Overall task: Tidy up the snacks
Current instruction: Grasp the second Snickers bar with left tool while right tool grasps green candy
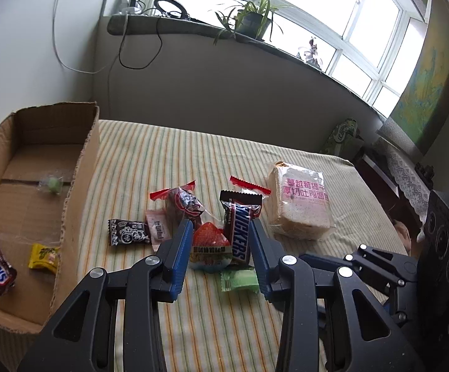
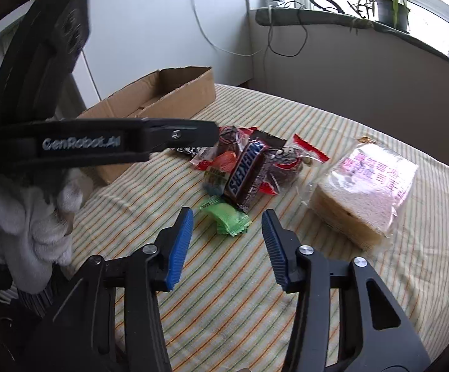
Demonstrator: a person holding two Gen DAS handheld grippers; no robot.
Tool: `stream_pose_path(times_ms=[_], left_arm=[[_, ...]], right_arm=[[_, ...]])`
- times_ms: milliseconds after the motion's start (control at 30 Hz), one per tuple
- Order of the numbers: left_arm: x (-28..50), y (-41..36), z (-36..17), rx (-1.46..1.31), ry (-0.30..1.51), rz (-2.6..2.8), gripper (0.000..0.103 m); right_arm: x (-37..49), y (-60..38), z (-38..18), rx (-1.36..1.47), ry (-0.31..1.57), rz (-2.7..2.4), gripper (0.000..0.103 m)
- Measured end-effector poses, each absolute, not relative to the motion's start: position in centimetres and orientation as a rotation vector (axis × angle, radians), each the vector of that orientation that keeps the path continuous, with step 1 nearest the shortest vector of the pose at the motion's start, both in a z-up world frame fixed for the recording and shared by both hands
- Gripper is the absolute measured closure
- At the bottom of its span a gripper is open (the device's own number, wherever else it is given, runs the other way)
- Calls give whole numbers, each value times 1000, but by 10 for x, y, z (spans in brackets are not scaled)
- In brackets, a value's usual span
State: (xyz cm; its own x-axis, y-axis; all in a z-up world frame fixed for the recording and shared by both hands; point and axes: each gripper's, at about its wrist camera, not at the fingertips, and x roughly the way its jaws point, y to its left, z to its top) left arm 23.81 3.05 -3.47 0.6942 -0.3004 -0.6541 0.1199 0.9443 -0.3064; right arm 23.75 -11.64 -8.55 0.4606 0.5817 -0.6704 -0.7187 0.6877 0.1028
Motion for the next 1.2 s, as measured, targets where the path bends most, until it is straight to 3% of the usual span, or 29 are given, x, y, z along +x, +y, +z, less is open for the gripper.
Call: stream_pose_path(times_ms=[567, 633, 733, 800, 1000, 1200], left_arm=[[282, 3, -58, -154, 880, -315, 68], [284, 0, -59, -146, 882, -321, 68], [284, -3, -62, -141, 885, -330, 68], [285, -4, -63, -140, 885, -331, 73], [285, 2, -63, -168, 881, -340, 77], [284, 9, -64, -184, 882, -336, 78]], right_arm=[[273, -90, -106, -261, 836, 861, 62], [271, -88, -108, -277, 833, 870, 68], [269, -86, -109, -294, 822, 865, 68], [270, -86, -108, -288, 820, 864, 68], [270, -85, -110, -292, 818, 869, 69], [268, -84, -111, -303, 804, 867, 85]])
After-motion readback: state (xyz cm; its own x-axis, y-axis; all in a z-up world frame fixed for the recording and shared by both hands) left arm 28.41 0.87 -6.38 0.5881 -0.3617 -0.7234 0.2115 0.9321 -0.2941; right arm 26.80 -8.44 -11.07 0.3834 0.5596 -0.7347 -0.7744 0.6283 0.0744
